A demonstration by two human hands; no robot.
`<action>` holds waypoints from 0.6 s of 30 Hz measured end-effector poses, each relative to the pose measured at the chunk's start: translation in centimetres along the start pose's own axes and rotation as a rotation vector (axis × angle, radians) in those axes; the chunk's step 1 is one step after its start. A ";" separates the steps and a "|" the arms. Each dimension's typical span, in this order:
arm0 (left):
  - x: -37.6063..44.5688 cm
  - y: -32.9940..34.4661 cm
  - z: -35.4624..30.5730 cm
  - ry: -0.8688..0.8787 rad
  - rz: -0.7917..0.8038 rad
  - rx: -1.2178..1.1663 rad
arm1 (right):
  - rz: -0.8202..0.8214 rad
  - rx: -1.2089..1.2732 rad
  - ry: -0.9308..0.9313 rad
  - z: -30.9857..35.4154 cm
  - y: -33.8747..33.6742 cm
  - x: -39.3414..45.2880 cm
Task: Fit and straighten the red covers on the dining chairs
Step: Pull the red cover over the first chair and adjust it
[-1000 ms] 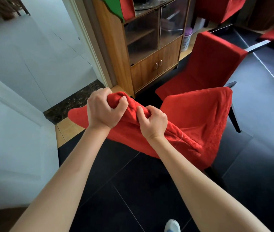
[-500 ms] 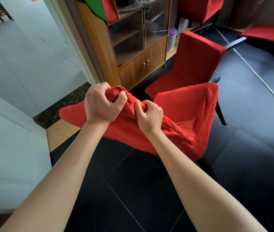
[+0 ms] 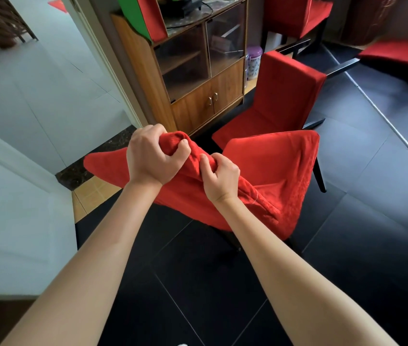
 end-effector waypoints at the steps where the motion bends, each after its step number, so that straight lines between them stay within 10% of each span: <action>1: -0.1 0.1 -0.8 0.010 -0.001 0.004 | 0.004 0.000 0.003 -0.2 -0.6 -0.1; 18: -2.9 1.9 -12.5 0.100 -0.002 0.080 | -0.022 0.010 0.032 -2.5 -10.7 -2.1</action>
Point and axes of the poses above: each hand's wrist, its own x-axis towards the middle knuckle, its own y-axis out of the palm, z = x × y, the point moved 9 cm from there along x, towards the middle knuckle, and after that the axes turned 3 degrees about x, right-handed, at the moved point
